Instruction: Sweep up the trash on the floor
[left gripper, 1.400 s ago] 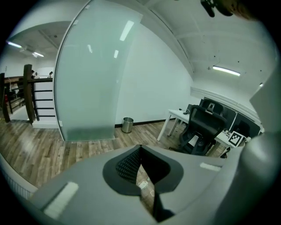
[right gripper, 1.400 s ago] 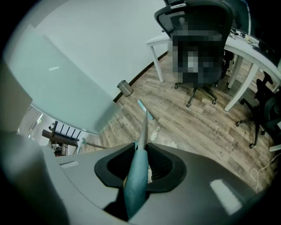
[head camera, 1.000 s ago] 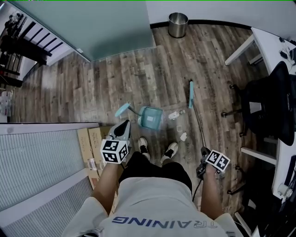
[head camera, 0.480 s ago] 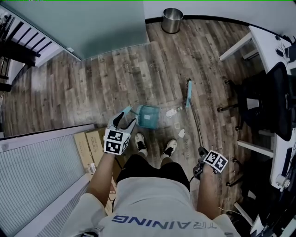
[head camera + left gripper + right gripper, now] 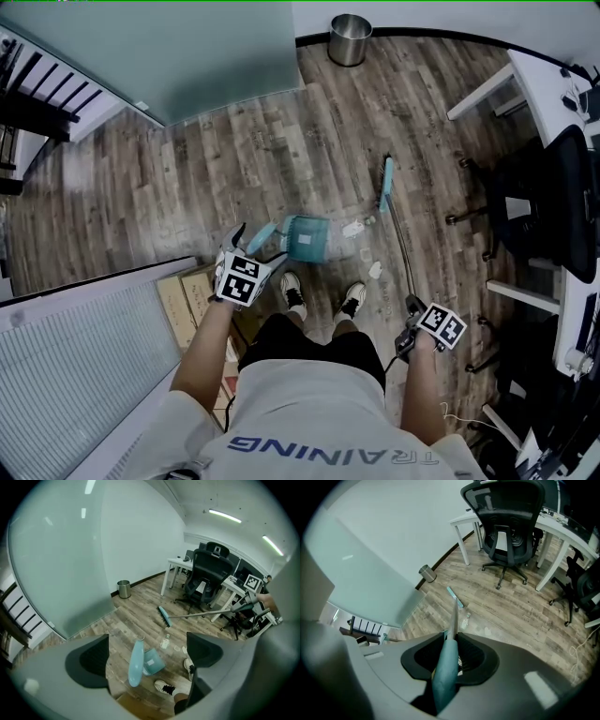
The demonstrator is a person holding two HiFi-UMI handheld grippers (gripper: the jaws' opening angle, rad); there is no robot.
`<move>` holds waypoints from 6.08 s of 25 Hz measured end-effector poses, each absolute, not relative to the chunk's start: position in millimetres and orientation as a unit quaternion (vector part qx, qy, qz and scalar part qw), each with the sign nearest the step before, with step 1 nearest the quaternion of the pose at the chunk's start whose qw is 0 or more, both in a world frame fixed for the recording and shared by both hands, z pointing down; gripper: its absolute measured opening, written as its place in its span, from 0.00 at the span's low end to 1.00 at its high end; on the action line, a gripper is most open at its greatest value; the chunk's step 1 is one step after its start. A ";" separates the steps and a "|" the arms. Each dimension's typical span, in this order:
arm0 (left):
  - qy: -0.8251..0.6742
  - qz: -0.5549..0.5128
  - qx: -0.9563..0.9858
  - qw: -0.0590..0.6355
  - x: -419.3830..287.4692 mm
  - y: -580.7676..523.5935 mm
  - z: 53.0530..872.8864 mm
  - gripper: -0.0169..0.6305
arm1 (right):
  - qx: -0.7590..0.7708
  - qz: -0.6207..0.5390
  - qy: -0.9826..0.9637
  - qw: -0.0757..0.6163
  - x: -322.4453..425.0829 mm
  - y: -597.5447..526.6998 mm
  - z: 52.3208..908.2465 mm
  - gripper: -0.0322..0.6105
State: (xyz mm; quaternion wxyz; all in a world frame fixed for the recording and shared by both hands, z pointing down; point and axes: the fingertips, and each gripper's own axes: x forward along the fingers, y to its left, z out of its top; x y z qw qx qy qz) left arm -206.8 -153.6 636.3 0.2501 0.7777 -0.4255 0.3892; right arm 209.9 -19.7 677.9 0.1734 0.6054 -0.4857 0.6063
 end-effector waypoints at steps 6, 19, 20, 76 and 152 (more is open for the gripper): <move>-0.376 0.458 0.763 0.259 -203.9 -172.5 702.6 0.81 | 0.609 0.603 -0.484 0.178 214.3 -22.7 674.4 0.22; -0.323 0.526 0.713 0.333 -200.5 -174.5 785.0 0.80 | 0.603 0.633 -0.455 0.167 207.7 -9.1 691.4 0.22; -0.316 0.533 0.709 0.338 -199.8 -172.1 788.3 0.78 | 0.602 0.635 -0.455 0.165 208.0 -8.5 691.9 0.22; -0.329 0.577 0.678 0.314 -205.9 -153.7 789.2 0.16 | 0.548 0.551 -0.430 0.459 205.1 36.7 803.2 0.22; -0.333 0.575 0.681 0.307 -202.4 -157.3 790.6 0.16 | 0.505 0.696 -0.413 0.299 128.5 78.3 795.2 0.22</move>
